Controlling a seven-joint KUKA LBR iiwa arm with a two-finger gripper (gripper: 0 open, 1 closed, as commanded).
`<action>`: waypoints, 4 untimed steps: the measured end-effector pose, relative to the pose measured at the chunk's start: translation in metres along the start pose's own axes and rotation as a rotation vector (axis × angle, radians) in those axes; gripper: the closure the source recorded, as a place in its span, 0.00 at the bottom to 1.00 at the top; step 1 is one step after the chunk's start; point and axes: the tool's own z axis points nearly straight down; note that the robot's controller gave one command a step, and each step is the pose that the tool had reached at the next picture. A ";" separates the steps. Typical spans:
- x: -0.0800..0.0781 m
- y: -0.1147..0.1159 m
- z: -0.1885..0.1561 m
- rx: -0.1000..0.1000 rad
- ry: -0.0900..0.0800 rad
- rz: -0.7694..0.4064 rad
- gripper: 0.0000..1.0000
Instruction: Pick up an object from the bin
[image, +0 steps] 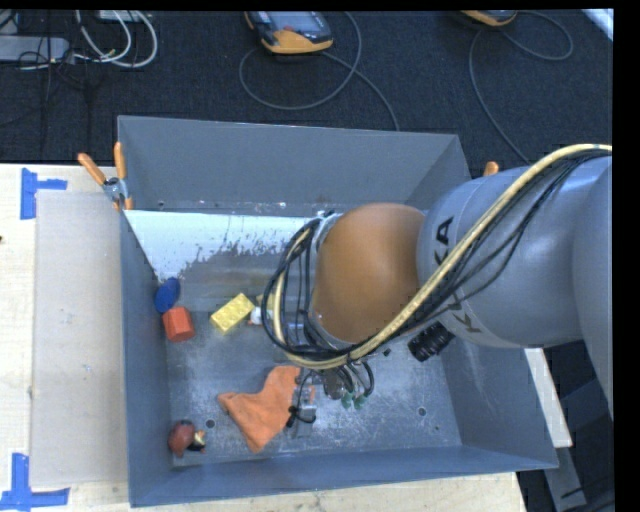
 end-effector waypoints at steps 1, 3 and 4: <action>-0.002 -0.001 -0.004 -0.001 -0.008 0.004 0.00; -0.014 0.016 0.005 -0.001 -0.009 -0.050 0.00; 0.013 0.010 0.052 -0.001 -0.008 -0.076 0.00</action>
Offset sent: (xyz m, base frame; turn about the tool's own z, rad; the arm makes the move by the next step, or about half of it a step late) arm -0.0080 0.0044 -0.0693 -0.2256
